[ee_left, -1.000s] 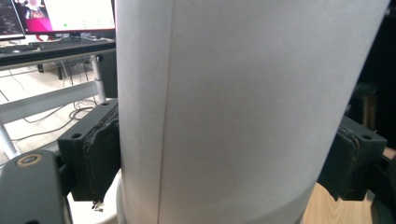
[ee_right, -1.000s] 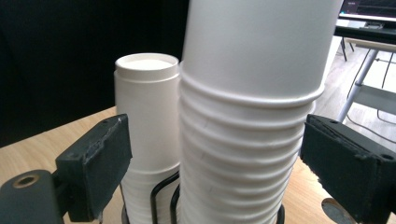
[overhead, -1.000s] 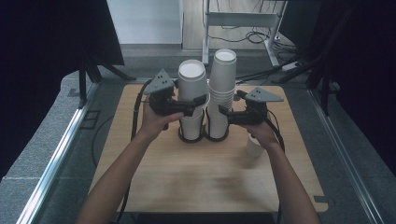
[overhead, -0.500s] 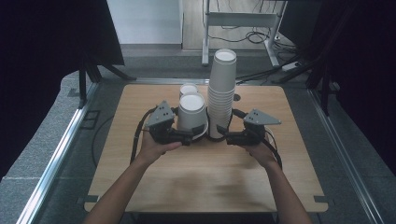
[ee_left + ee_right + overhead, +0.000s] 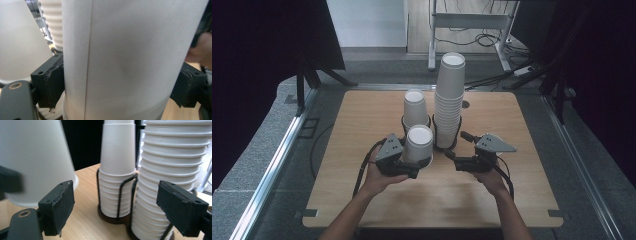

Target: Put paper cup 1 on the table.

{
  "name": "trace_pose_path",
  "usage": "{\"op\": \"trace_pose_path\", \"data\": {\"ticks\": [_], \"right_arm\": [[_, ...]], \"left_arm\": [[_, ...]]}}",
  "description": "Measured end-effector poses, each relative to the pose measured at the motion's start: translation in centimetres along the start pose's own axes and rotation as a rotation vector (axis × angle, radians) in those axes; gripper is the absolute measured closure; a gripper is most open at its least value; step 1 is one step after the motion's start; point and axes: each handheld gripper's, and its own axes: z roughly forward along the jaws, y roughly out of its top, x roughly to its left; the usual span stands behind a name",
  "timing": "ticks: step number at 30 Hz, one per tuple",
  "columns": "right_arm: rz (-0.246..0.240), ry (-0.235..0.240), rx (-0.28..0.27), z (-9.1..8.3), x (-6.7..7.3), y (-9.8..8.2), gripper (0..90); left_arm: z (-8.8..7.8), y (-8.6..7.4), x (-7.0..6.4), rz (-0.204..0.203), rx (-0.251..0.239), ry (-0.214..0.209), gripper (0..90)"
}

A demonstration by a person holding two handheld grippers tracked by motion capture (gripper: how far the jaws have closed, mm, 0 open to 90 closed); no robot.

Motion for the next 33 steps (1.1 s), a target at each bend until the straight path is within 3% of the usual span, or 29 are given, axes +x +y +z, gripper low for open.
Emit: {"op": "trace_pose_path", "data": {"ticks": [4, 8, 10, 16, 19, 26, 33], "right_arm": [[0.004, 0.019, -0.006, -0.3, 1.0, -0.2, 14.9], [0.010, 0.046, -0.014, -0.5, 1.7, -0.2, 15.1], [0.029, 0.084, -0.027, -0.7, 2.3, -0.2, 15.0], [0.035, 0.116, -0.029, -0.7, 3.3, -0.5, 14.7], [0.033, 0.125, -0.022, -0.3, 3.7, -0.8, 14.5], [0.051, 0.146, -0.016, 0.5, 4.1, -1.3, 13.0], [0.065, 0.158, -0.001, 1.2, 4.7, -1.8, 11.7]], "left_arm": [[0.8, -1.4, -0.3, 0.024, 0.045, 0.032, 13.2], [1.2, -2.2, -0.5, 0.028, 0.065, 0.041, 13.2], [1.7, -3.0, -0.7, 0.035, 0.090, 0.044, 13.2], [2.3, -4.1, -0.7, 0.028, 0.120, 0.043, 13.2], [2.7, -4.6, -1.0, 0.050, 0.145, 0.054, 13.2], [2.8, -5.0, -1.5, 0.056, 0.148, 0.058, 13.2], [3.1, -5.0, -2.5, 0.098, 0.147, 0.070, 13.3]]}}
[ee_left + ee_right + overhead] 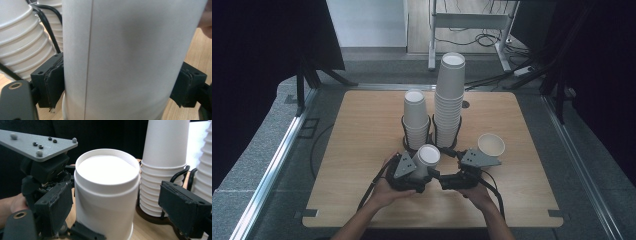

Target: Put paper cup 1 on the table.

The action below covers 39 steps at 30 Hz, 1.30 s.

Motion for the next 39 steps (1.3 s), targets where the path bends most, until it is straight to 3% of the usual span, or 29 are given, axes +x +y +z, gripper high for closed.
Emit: {"op": "trace_pose_path", "data": {"ticks": [6, 11, 16, 18, 20, 27, 31, 37, 39], "right_arm": [[0.023, 0.015, 0.005, 0.7, 0.1, -0.4, 11.6], [0.047, 0.042, 0.006, 0.7, -0.2, -0.8, 19.5], [0.078, 0.054, 0.006, 0.8, -0.5, -1.2, 23.6], [0.090, 0.052, 0.004, 0.9, -0.6, -1.3, 23.8], [0.119, 0.053, -0.027, 0.7, -0.8, -1.4, 24.0], [0.182, 0.075, -0.068, 0.3, -1.1, -1.9, 24.1], [0.180, 0.074, -0.064, 0.3, -1.1, -2.2, 23.9], [0.188, 0.078, -0.075, 0.2, -1.1, -2.1, 24.1], [0.190, 0.081, -0.078, 0.2, -1.1, -2.1, 24.2]], "left_arm": [[0.6, 0.1, -1.2, 0.043, 0.015, -0.016, 13.2], [0.9, 0.2, -1.7, 0.072, 0.033, -0.012, 13.2], [1.3, 0.0, -1.6, 0.039, 0.053, -0.025, 11.0], [1.4, 0.0, -1.6, 0.047, 0.068, -0.037, 7.2], [1.5, -0.1, -1.8, 0.057, 0.086, -0.019, 2.4], [1.5, -0.1, -2.0, 0.081, 0.096, -0.013, 6.0], [1.5, -0.1, -2.1, 0.107, 0.116, 0.005, 9.0], [1.4, 0.0, -2.1, 0.096, 0.107, -0.012, 6.8], [1.5, 0.0, -2.1, 0.095, 0.131, -0.020, 4.9]]}}
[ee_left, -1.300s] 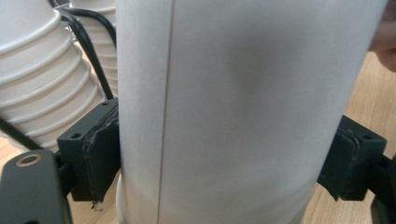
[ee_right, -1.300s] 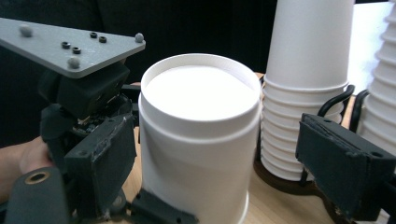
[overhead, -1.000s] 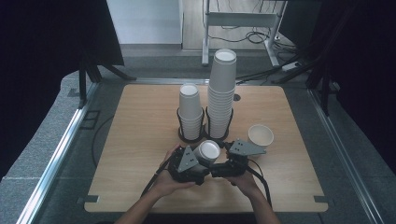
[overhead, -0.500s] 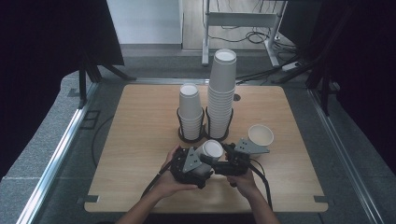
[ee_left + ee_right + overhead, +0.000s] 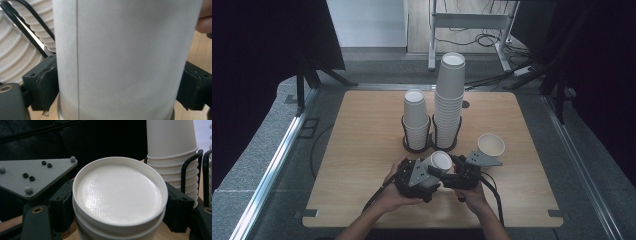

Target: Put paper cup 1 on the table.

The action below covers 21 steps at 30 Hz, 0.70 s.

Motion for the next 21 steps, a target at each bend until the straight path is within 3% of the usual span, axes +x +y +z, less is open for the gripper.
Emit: {"op": "trace_pose_path", "data": {"ticks": [9, 18, 21], "right_arm": [[-0.011, -0.004, -0.006, -0.18, 0.14, 0.07, 24.0], [-0.006, 0.002, 0.027, -0.04, -0.08, -0.03, 22.0], [-0.011, -0.001, 0.033, -0.11, -0.15, 0.03, 17.2]], "left_arm": [[0.00, -0.13, -0.22, 0.001, -0.018, 0.014, 7.9], [-0.06, -0.14, -0.03, 0.030, 0.018, 0.002, 12.0], [-0.14, -0.16, 0.08, 0.040, 0.029, -0.002, 12.4]]}}
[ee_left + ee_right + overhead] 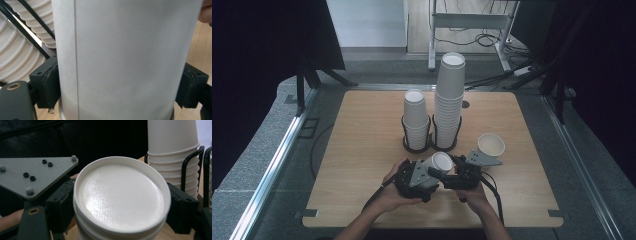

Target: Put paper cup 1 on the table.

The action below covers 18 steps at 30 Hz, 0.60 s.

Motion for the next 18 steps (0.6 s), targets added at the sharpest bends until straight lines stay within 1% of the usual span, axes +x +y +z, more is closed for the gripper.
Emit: {"op": "trace_pose_path", "data": {"ticks": [1, 3, 5, 7, 9, 10, 11, 12, 13, 14, 15, 17, 18], "right_arm": [[-0.002, -0.002, 0.008, 0.0, 0.0, 0.0, 15.3], [-0.009, -0.008, 0.024, -0.3, 0.0, 0.1, 13.2], [-0.020, -0.013, 0.035, -0.7, 0.0, 0.3, 12.8], [-0.043, -0.022, 0.043, -1.2, -0.1, 0.5, 12.7], [-0.073, -0.033, 0.065, -1.8, -0.3, 1.0, 13.1], [-0.085, -0.031, 0.078, -2.1, -0.3, 1.2, 13.5], [-0.100, -0.020, 0.101, -2.3, -0.4, 1.3, 13.4], [-0.123, -0.020, 0.141, -2.4, -0.4, 1.5, 13.0], [-0.150, -0.030, 0.182, -2.5, -0.4, 1.6, 13.0], [-0.189, -0.046, 0.257, -2.4, -0.5, 2.0, 12.9], [-0.189, -0.046, 0.257, -2.4, -0.5, 2.0, 12.9], [-0.210, -0.058, 0.297, -2.3, -0.7, 2.4, 13.0], [-0.218, -0.063, 0.312, -2.2, -0.8, 2.6, 13.0]], "left_arm": [[0.0, -0.1, 0.1, 0.012, 0.009, 0.002, 12.4], [-0.1, -0.1, 0.2, 0.020, 0.016, 0.000, 12.5], [-0.2, -0.2, 0.3, 0.032, 0.025, 0.004, 12.5], [-0.3, -0.4, 0.5, 0.042, 0.032, 0.009, 12.5], [-0.5, -0.7, 0.8, 0.047, 0.047, 0.013, 12.5], [-0.5, -0.9, 0.9, 0.055, 0.059, 0.016, 12.5], [-0.4, -1.0, 1.0, 0.061, 0.071, 0.019, 12.5], [-0.4, -1.2, 1.1, 0.068, 0.084, 0.026, 12.5], [-0.3, -1.3, 1.2, 0.078, 0.095, 0.034, 12.5], [-0.3, -1.2, 1.2, 0.088, 0.105, 0.042, 12.5], [-0.3, -1.2, 1.2, 0.092, 0.107, 0.045, 12.5], [-0.3, -1.1, 1.3, 0.104, 0.113, 0.051, 12.4], [-0.3, -1.1, 1.3, 0.096, 0.106, 0.054, 12.4]]}}
